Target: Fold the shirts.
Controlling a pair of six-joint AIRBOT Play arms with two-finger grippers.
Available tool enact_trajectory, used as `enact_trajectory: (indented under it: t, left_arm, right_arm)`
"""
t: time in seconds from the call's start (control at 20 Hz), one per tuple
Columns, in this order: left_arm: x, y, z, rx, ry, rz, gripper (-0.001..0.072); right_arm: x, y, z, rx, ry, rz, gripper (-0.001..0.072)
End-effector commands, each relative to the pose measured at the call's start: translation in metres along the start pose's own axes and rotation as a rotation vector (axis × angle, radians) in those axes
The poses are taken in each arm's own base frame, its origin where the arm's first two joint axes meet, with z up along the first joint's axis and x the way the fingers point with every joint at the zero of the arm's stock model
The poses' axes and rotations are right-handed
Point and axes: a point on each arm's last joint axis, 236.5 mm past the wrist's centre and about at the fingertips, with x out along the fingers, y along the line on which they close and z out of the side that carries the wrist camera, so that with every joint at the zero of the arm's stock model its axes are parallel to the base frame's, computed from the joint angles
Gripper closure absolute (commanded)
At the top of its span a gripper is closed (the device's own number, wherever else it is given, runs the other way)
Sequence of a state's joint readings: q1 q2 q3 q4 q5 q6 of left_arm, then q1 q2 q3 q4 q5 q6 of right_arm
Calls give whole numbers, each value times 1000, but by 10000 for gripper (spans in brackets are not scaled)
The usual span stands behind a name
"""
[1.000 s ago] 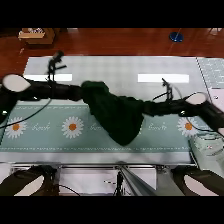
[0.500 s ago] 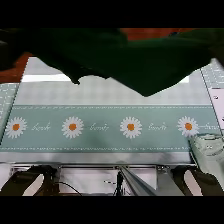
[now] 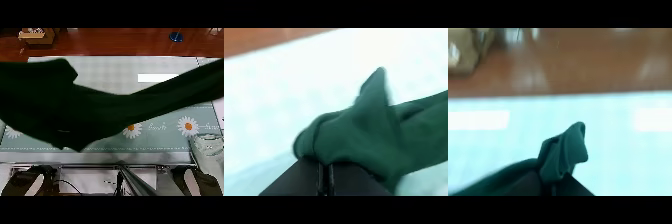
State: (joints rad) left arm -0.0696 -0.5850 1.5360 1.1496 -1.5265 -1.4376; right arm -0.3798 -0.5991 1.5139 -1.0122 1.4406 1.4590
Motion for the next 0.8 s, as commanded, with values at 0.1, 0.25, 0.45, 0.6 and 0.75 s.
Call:
enact_trajectory:
  t: [0.1, 0.25, 0.45, 0.6, 0.75]
  left_arm:
    - [-13, -21, -69, -70, 263, -67, 686]
    - [14, -11, -110, -132, 415, -80, 686]
    - [95, 20, -137, -233, 407, -69, 686]
    - [157, 54, -135, -266, 299, -19, 685]
    - [210, 88, -110, -254, 174, 21, 685]
  right_arm:
    - [-30, -1, -84, 19, 372, -45, 691]
    - [-25, -28, -90, 44, 409, -138, 691]
    - [32, -62, -123, 156, 597, -118, 691]
    - [98, -100, -158, 268, 745, -108, 691]
    - [172, -116, -168, 381, 768, -13, 691]
